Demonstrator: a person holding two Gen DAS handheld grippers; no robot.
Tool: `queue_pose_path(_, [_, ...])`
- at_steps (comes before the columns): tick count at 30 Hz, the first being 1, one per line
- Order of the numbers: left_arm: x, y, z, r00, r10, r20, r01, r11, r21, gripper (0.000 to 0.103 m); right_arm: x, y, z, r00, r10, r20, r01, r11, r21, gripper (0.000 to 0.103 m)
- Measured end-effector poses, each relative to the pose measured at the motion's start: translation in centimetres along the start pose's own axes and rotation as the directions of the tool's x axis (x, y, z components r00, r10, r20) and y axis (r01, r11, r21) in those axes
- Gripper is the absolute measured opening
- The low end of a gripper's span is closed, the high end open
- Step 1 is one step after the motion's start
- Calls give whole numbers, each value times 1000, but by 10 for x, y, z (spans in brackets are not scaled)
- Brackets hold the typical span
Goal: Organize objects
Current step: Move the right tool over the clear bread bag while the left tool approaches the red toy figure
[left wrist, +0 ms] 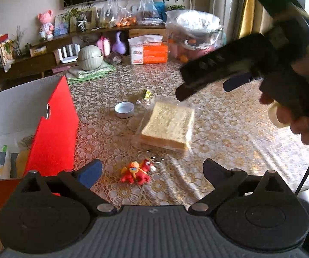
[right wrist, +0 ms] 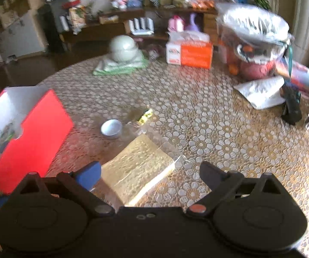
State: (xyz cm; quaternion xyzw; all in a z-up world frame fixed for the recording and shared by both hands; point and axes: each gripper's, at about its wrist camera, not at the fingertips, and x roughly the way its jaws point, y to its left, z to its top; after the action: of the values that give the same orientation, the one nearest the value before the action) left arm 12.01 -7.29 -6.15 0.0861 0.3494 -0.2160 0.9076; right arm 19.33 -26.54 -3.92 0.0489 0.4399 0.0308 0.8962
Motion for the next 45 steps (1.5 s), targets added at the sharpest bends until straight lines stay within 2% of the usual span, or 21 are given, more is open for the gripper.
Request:
queue_pose_path(13, [36, 11, -4, 999, 45, -18, -46, 999, -29, 101, 81, 2, 28, 984, -133, -120, 152, 974, 165, 99])
queue_pose_path(18, [41, 14, -6, 998, 54, -24, -54, 998, -26, 101, 96, 18, 33, 974, -188, -123, 202, 973, 113, 100])
queue_pose_path(24, [46, 14, -9, 998, 51, -29, -52, 998, -23, 101, 107, 34, 22, 958, -258, -128, 264, 964, 36, 101])
queue_pose_path(31, [47, 13, -11, 998, 54, -31, -54, 998, -11, 101, 103, 29, 10, 962, -246, -122, 242, 969, -48, 102])
queue_pose_path(41, [52, 1, -13, 998, 50, -31, -49, 998, 50, 100, 67, -14, -26, 979, -173, -105, 155, 974, -165, 102])
queue_pose_path(45, [58, 1, -13, 997, 51, -51, -50, 998, 34, 99, 52, -31, -37, 983, -153, -106, 137, 980, -144, 102])
